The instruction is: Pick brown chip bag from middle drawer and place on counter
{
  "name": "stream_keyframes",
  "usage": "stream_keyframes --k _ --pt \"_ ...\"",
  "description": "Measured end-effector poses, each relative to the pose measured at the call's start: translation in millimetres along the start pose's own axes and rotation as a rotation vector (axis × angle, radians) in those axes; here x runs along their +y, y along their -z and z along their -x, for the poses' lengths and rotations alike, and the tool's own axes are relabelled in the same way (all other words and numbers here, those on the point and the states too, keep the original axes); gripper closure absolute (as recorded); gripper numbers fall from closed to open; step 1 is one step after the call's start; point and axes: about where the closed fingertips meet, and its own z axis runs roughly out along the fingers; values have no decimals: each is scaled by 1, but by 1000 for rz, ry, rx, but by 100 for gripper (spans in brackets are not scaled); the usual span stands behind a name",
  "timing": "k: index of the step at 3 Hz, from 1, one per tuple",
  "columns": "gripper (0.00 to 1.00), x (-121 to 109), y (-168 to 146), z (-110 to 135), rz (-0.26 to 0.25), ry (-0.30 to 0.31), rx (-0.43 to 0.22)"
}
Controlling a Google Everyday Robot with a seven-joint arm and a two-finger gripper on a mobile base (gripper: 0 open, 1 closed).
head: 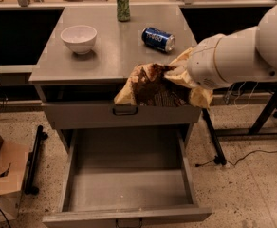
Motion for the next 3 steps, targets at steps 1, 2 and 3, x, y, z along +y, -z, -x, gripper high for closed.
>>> stream_keyframes --k 1,2,3 --pt "100 -5 0 9 -19 26 -9" --pt "100 -23 -10 36 -60 90 -48" --pt "100 -37 -29 54 -78 104 -96"
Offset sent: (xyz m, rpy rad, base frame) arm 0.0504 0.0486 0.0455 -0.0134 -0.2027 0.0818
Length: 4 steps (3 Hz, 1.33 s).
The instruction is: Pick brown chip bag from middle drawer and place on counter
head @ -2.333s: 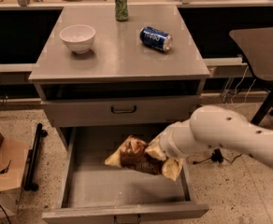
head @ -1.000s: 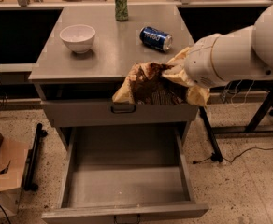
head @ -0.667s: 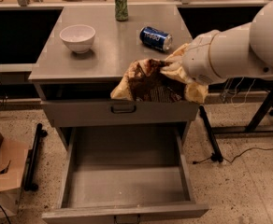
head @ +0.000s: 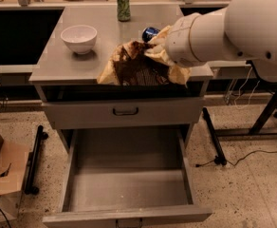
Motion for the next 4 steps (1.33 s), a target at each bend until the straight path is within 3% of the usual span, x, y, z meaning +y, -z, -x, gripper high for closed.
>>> stream_keyframes --k 3,4 --pt "100 -30 -83 11 -3 -8 -63" --pt "73 -39 -129 6 30 -53 -97"
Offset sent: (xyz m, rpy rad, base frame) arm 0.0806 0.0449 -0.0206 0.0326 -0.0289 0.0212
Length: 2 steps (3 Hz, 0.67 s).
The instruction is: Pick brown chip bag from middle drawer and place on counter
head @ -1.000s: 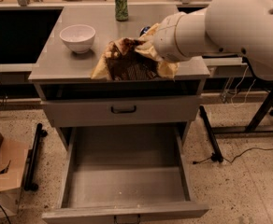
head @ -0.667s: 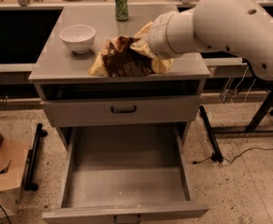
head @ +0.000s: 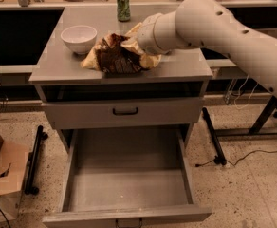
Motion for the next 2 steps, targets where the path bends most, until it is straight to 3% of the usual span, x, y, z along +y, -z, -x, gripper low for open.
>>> stream_keyframes --k 2 --pt "27 -22 -47 0 33 -32 -25"
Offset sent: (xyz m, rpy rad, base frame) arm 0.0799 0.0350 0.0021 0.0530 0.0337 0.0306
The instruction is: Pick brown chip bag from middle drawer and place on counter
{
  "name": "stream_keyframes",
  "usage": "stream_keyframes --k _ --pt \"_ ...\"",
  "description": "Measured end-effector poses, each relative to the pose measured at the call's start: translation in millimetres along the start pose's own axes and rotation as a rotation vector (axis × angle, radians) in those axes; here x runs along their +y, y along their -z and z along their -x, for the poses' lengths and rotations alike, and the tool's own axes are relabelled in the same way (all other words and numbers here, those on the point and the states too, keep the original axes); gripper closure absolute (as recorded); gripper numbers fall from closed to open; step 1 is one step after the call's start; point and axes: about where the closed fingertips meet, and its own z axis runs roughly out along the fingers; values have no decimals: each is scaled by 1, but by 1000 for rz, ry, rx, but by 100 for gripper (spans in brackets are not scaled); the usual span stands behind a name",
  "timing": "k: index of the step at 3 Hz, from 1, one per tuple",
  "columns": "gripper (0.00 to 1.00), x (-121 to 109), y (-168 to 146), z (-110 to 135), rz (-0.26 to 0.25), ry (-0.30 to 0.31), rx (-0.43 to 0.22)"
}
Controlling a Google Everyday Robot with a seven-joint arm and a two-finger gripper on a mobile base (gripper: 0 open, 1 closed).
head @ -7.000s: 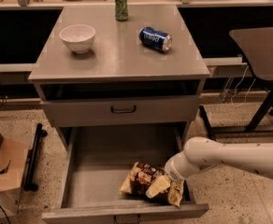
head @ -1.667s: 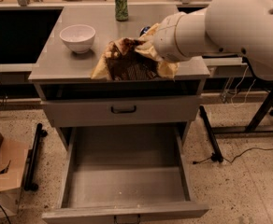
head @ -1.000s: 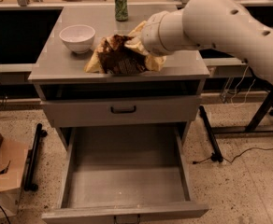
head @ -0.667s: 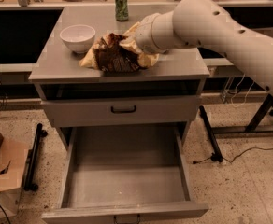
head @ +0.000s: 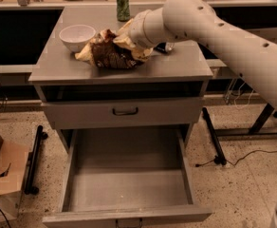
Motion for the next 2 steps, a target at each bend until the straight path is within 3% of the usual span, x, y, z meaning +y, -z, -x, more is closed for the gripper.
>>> stream_keyframes --k 1,2 --pt "4 -5 1 5 -8 2 -8" --pt "0 -5 1 5 -8 2 -8"
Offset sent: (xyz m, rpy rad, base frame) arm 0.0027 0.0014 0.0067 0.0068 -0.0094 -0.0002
